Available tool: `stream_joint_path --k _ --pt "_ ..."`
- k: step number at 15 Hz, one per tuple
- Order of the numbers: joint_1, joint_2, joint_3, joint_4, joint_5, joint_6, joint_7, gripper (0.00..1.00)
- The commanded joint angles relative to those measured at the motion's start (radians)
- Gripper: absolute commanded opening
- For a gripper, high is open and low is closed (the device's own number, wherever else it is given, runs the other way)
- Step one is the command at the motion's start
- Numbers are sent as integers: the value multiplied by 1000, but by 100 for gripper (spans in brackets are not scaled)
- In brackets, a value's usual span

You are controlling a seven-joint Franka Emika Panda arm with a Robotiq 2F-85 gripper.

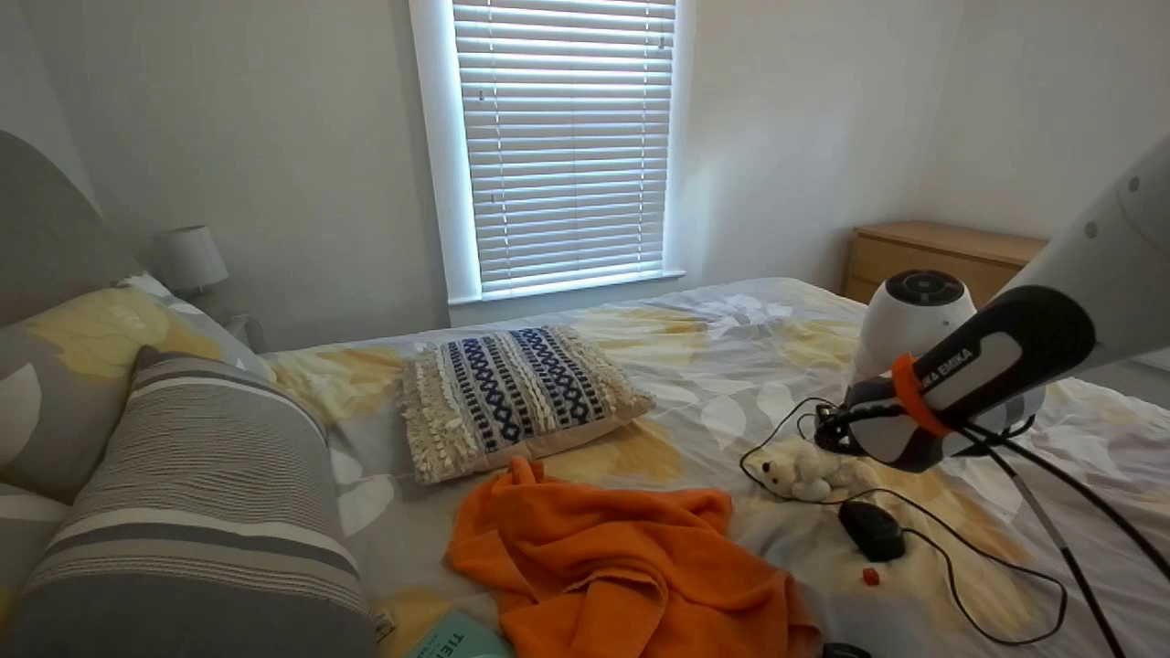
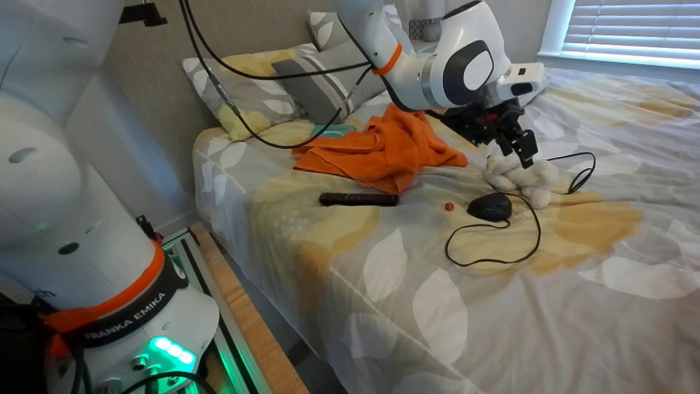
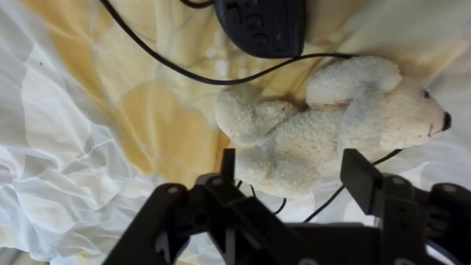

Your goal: Move the stuffed toy to the right

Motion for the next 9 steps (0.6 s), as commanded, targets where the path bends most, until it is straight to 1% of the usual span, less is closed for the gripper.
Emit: stream_joint_path --k 1,4,5,6,7,8,9 --pt "-120 -243 174 -165 12 -42 -224 100" --pt "-227 -412 329 -270 58 -59 -382 100" --pt "-251 -462 363 -304 76 -80 -421 100" --pt "-264 -528 387 -344 97 -138 -451 100" --pt "-240 -575 361 -368 78 -206 -419 100" --pt "-242 -629 366 -397 85 -258 -424 100" --pt "-227 -675 348 -418 58 -315 -388 100"
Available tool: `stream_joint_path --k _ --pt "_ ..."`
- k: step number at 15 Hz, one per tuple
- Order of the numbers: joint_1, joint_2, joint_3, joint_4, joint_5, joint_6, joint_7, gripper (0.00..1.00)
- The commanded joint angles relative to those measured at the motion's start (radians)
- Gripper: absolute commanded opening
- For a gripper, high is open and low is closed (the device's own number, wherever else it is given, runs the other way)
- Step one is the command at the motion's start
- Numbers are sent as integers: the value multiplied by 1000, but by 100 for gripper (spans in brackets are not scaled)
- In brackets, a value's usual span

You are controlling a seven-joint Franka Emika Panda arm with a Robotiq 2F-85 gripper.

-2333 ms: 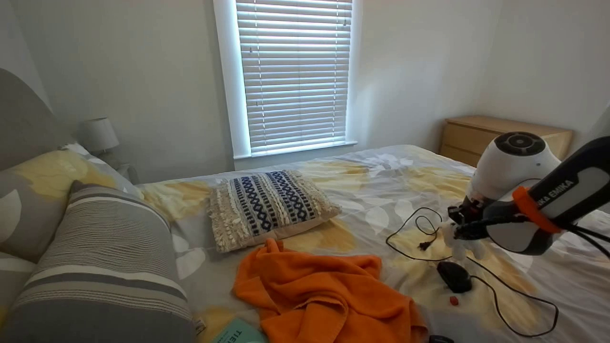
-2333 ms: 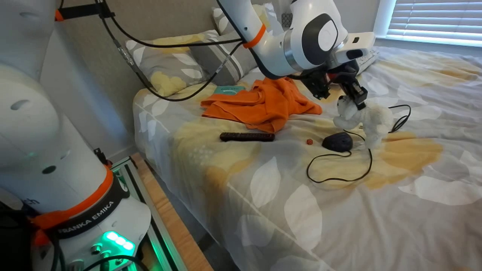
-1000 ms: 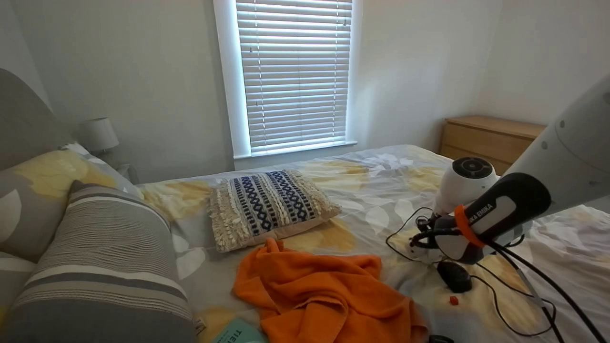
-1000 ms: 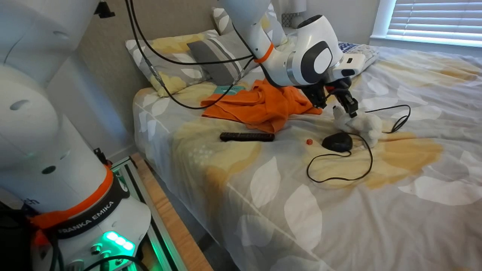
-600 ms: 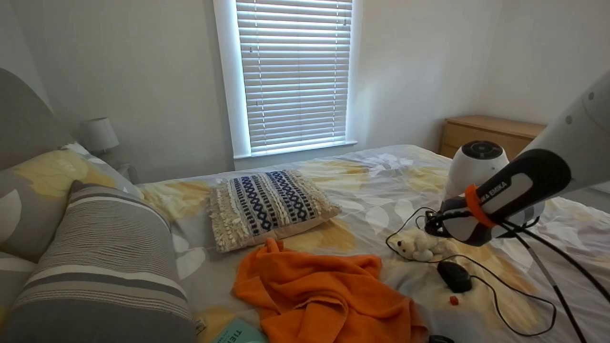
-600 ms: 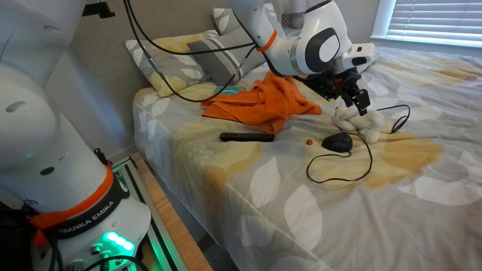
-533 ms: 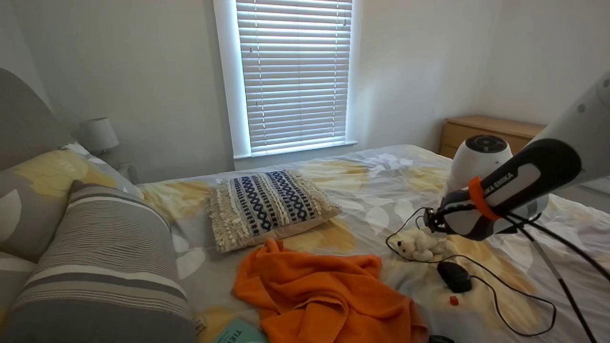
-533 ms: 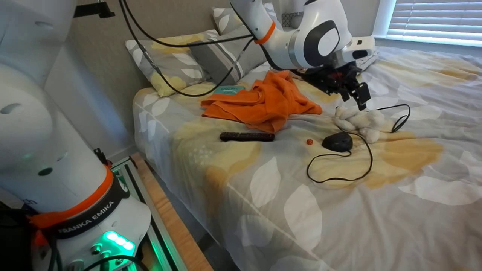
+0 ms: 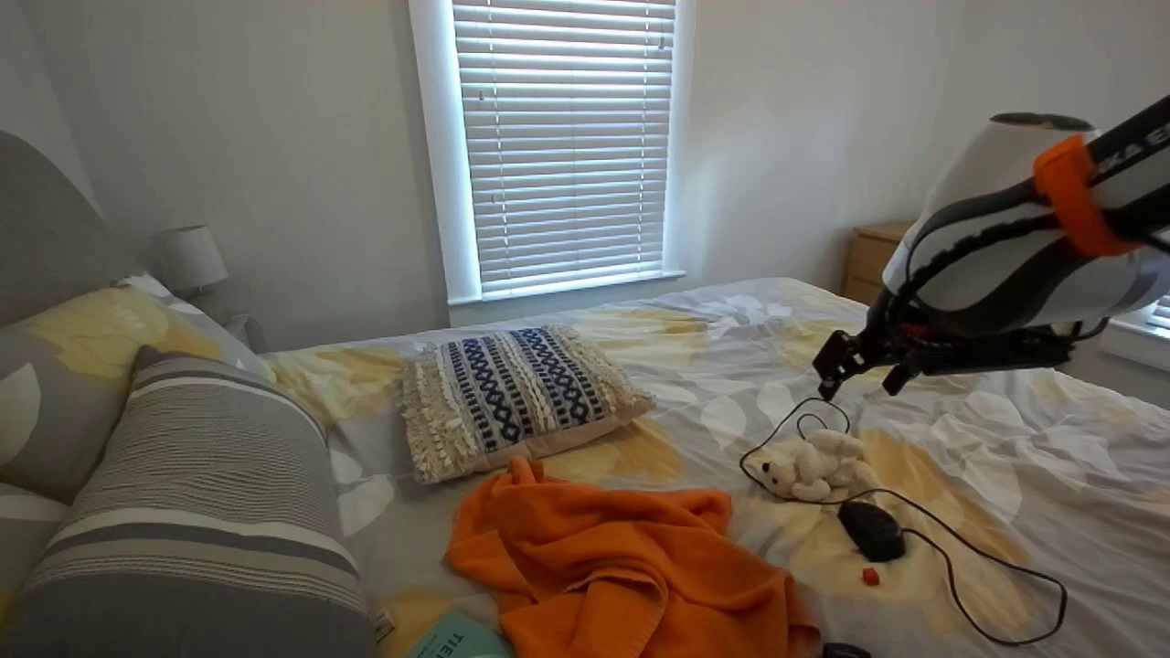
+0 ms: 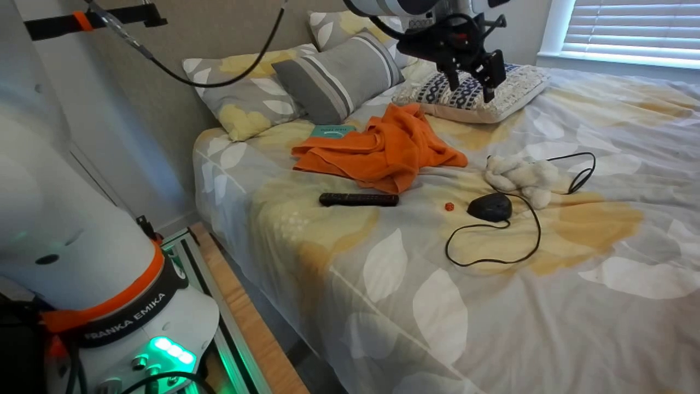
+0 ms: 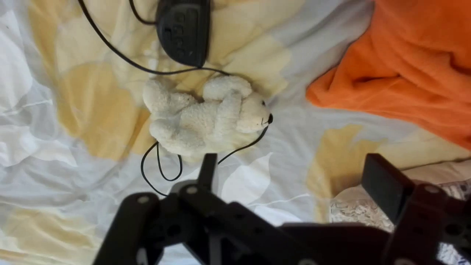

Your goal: Move the stuffed toy to the right

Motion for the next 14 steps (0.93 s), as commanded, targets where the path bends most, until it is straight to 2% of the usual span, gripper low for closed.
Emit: stream_joint_path --k 1,4,6,7,8,14 --pt "5 -217 -3 -149 -15 -188 28 100" --pt "2 -329 0 -193 -61 -296 110 100" --pt "-9 -385 6 -236 -116 -279 155 100" --pt "-12 -406 8 -252 -107 -269 129 100" --pt "-9 -342 9 -180 -77 -289 108 100" --pt "-14 -391 11 -225 -90 -288 109 100"
